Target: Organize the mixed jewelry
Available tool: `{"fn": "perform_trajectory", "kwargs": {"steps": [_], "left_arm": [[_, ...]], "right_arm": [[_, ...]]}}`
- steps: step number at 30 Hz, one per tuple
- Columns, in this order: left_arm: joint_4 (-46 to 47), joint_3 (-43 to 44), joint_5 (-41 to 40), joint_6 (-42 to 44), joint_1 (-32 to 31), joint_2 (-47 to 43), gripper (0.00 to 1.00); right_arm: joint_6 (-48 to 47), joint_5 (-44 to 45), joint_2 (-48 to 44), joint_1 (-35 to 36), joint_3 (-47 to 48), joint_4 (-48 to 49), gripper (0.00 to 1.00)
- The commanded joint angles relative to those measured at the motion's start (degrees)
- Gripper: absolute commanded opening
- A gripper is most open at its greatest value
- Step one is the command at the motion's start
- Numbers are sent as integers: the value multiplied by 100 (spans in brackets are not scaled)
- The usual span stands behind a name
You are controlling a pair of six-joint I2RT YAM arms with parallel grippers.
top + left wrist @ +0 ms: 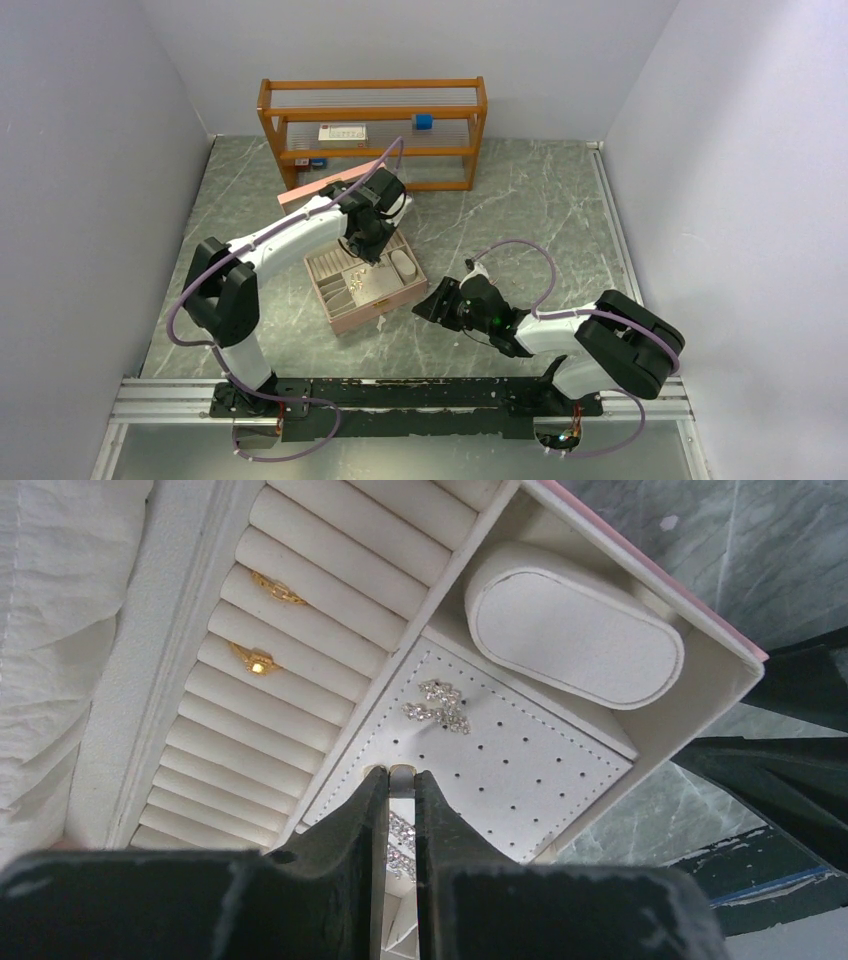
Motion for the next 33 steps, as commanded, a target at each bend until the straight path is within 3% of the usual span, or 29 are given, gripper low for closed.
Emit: {"fn": "perform_trajectory", "kwargs": {"steps": [1,33], "left_arm": [[-23,109,-170,4,-55,103,15],[166,-109,-133,15,-53,200,13]], "right_arm": [[-17,177,102,32,-79,73,56],[8,190,138,32,-79,89,55]]}}
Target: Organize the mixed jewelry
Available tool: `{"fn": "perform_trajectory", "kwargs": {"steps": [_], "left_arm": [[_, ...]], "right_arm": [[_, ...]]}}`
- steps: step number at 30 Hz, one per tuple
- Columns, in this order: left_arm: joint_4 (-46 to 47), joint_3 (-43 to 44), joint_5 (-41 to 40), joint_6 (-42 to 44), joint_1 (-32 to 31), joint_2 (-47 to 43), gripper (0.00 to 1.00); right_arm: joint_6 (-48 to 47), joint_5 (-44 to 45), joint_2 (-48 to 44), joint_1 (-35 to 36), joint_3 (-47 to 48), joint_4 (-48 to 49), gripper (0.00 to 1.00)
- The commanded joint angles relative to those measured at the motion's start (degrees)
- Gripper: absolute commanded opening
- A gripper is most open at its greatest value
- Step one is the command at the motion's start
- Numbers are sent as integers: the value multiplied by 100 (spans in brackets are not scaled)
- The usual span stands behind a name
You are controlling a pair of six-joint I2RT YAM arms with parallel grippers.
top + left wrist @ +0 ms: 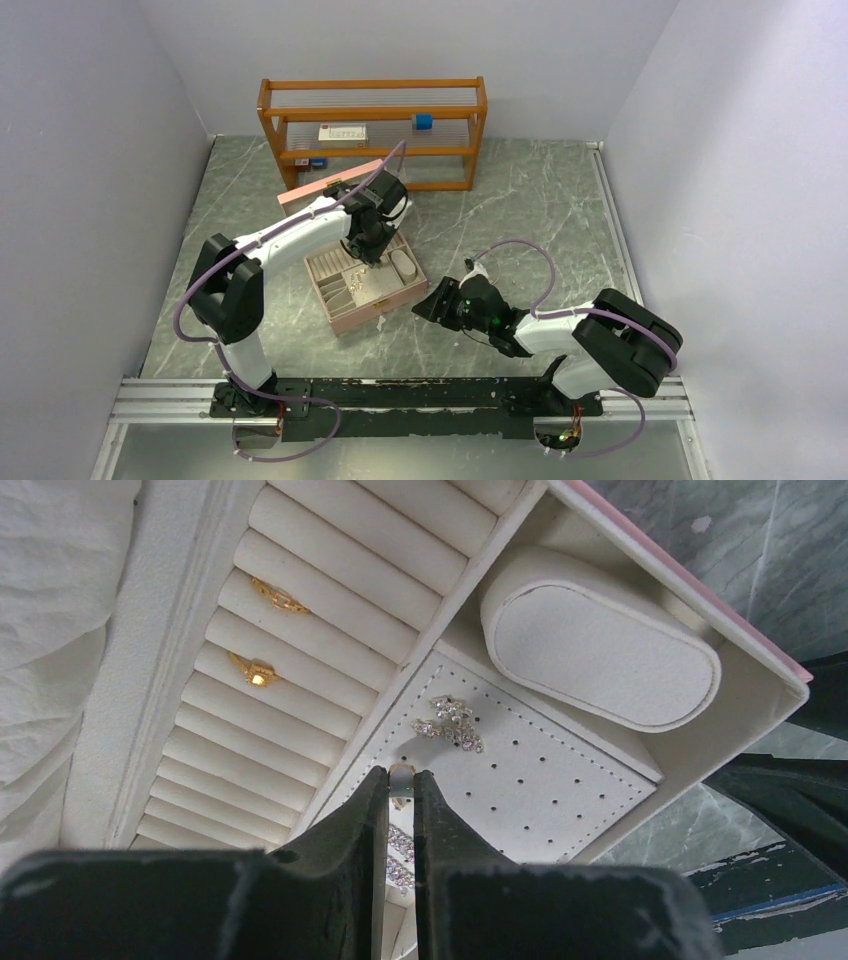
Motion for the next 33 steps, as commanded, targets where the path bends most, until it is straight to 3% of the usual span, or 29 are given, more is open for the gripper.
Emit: {"fn": "perform_trajectory", "kwargs": {"steps": [1,33], "left_arm": [[120,-87,-8,11,-51,13,13],[337,-161,-154,-147,-53,-173,12]], "right_arm": [[-4,188,66,34,-83,-16,55],[5,179,88,33,-88,19,55]]}}
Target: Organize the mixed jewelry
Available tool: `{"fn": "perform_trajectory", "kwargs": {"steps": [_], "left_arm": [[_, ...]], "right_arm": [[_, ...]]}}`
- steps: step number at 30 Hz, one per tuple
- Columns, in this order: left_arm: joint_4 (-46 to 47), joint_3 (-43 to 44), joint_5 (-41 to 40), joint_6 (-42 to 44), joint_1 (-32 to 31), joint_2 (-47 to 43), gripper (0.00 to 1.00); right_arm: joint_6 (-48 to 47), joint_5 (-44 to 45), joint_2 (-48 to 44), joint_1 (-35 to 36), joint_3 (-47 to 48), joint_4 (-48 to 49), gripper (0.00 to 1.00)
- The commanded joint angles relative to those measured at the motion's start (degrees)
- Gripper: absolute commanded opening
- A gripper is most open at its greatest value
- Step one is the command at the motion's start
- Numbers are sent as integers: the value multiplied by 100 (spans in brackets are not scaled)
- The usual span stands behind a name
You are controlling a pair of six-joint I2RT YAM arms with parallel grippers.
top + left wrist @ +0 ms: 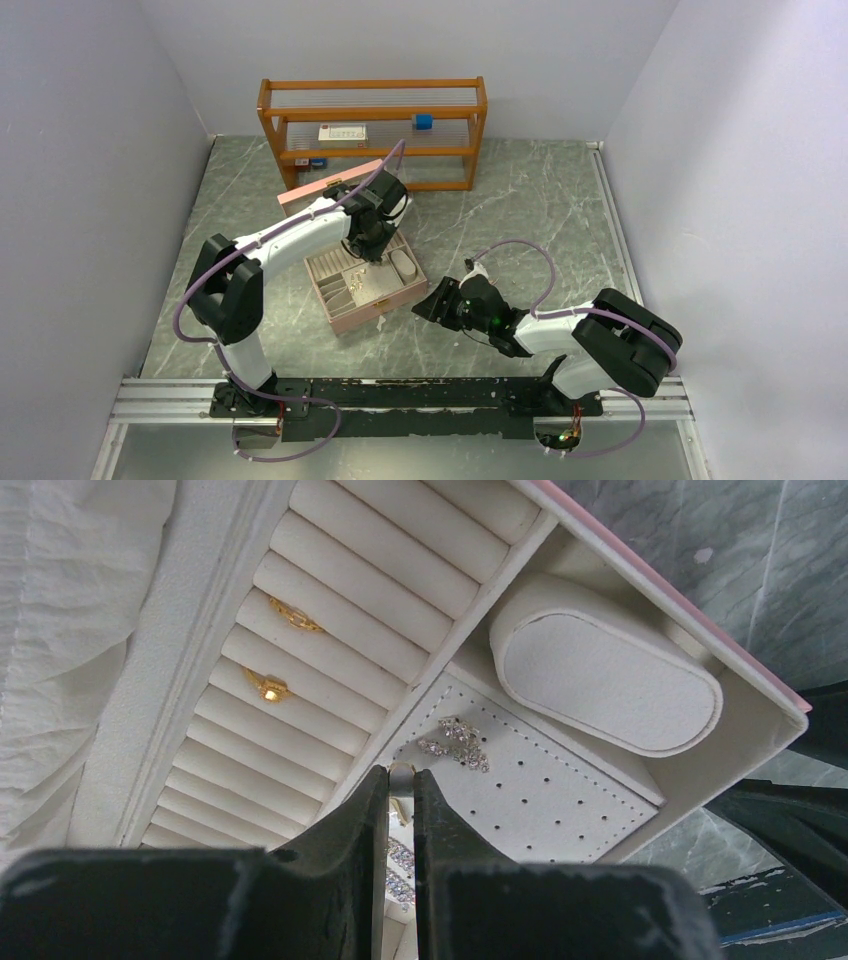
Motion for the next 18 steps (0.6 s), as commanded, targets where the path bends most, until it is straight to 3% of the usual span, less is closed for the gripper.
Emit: {"fn": "perform_trajectory", "kwargs": {"steps": [1,18], "left_arm": [[84,-77,-12,-49,-55,-146,12],[-92,33,193,94,-54,-120,12]], "right_arm": [[-1,177,79,32,-86,4,55],[-17,150,141,24,-34,-29,55]]}}
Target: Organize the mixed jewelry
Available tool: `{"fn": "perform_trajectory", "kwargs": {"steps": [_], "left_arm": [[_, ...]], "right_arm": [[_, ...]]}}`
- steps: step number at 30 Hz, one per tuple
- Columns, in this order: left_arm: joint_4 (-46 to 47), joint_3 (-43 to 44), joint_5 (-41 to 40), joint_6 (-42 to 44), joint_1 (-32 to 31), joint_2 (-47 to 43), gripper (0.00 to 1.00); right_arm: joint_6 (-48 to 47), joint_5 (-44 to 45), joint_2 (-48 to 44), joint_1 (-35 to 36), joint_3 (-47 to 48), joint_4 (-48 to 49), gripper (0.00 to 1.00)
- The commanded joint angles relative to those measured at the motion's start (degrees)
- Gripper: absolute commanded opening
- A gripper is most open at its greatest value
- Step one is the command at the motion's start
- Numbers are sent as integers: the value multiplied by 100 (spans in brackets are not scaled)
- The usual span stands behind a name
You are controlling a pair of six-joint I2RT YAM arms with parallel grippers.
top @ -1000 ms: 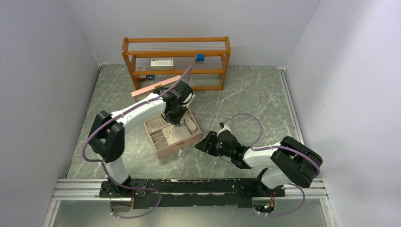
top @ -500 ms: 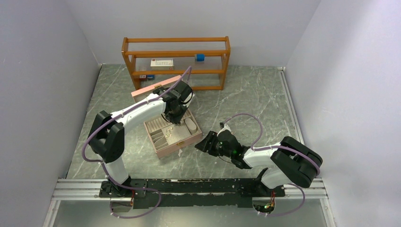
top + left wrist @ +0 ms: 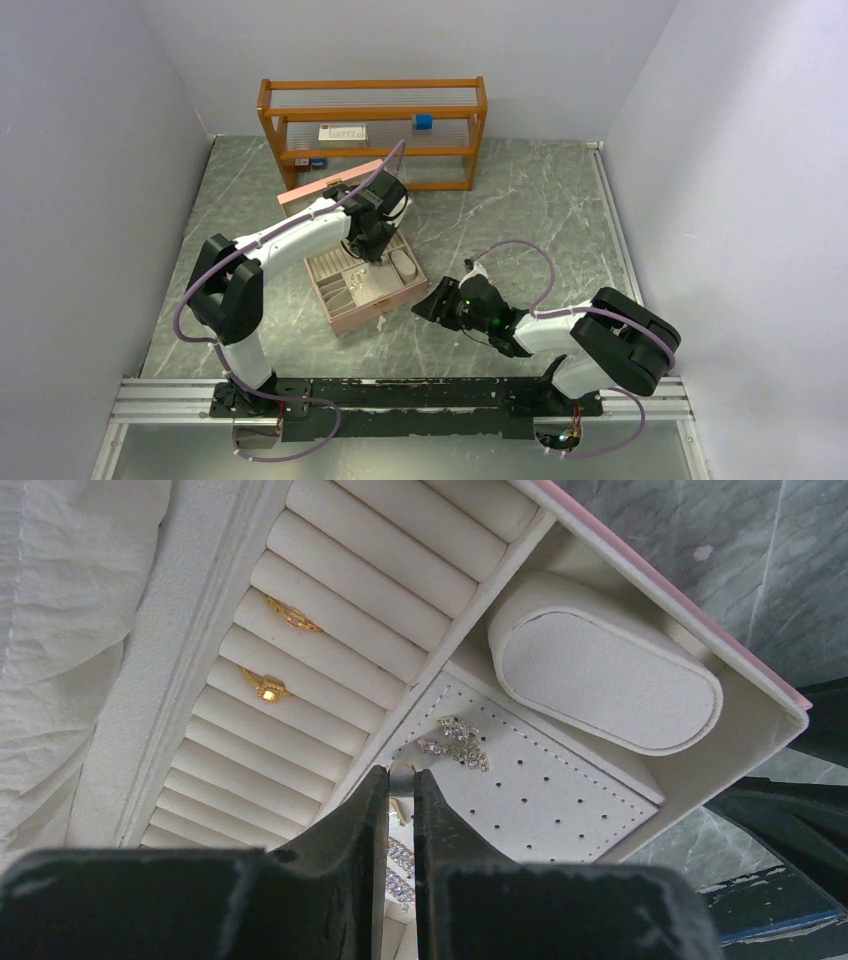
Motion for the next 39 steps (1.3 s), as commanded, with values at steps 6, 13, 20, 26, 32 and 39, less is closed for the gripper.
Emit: {"fn": "perform_trajectory", "kwargs": {"steps": [6,13,20,26,32,39], "left_arm": [[-168,74,193,97,-53,-190,12],[-199,103,184,95,-55,-210,12],[-43,-33,60,39,-55,-210,12],[77,-21,-39,-38,-55,-249,12],[99,-21,-74,-47,-55,-251,12],[40,-150,-45,-52,-54,-226,12]], "right_arm": [[-23,148,103,26,-20,-108,55],[-17,111,123,23,-15,-92,55],[-14,102,123,27,-24,-92,55],[3,102,114,27,-33,-88,55],[-6,95,123,23,-33,-75,55],[-5,95,132,24,-33,-67,55]]}}
